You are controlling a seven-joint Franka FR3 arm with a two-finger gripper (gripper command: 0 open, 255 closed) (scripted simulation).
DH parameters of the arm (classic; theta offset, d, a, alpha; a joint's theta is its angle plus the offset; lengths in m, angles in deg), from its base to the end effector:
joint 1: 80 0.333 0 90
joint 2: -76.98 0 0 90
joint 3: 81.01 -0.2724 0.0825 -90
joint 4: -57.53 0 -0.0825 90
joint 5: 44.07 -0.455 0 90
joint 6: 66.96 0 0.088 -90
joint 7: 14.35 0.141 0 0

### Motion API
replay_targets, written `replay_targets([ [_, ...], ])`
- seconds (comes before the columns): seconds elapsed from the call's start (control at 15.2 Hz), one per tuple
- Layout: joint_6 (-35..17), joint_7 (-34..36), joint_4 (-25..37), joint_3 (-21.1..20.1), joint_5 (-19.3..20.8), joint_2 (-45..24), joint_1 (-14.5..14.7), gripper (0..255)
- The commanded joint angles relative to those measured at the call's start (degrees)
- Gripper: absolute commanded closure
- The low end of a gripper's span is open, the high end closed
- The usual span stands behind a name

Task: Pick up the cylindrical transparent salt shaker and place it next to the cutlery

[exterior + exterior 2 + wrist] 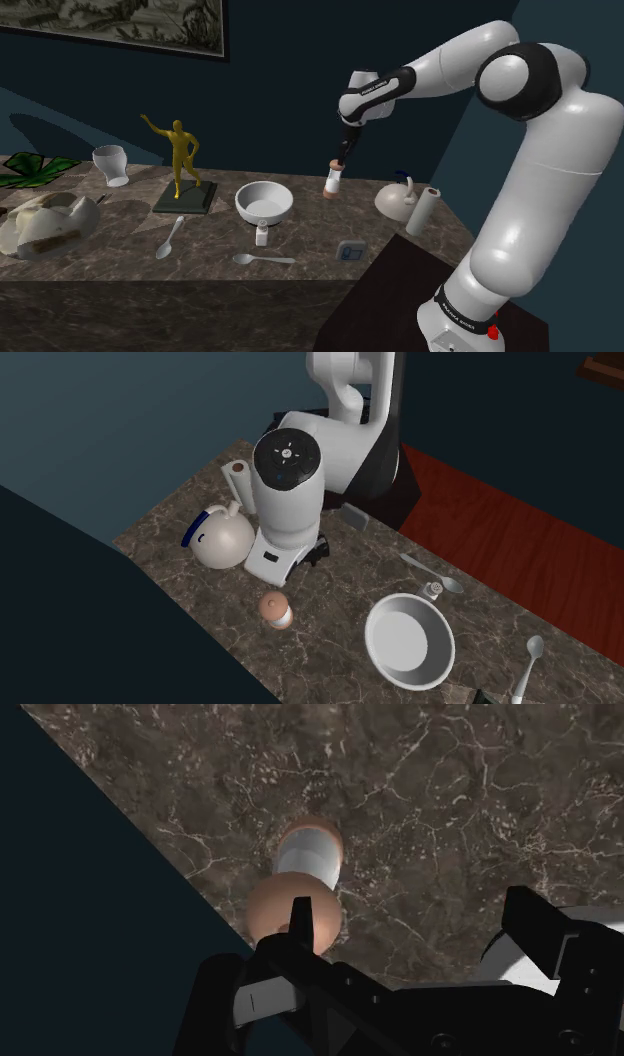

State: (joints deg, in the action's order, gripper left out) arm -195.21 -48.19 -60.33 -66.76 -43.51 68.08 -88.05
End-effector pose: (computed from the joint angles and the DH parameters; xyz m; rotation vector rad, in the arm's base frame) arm 0.5818 -0.2408 0.2475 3.0696 0.3247 0.0085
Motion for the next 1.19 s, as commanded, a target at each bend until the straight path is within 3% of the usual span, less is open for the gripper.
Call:
replay_targets([
  [0.0,-1.01,-2.0,4.16,-0.04,-1.88,-4.49,-0.83,0],
  [0.33,-1.92,-6.38,15.42,-0.93,-5.99,-15.11,-3.8,0],
  [1.12,-6.16,-7.06,14.99,-1.58,-7.05,-18.95,-4.43,0],
])
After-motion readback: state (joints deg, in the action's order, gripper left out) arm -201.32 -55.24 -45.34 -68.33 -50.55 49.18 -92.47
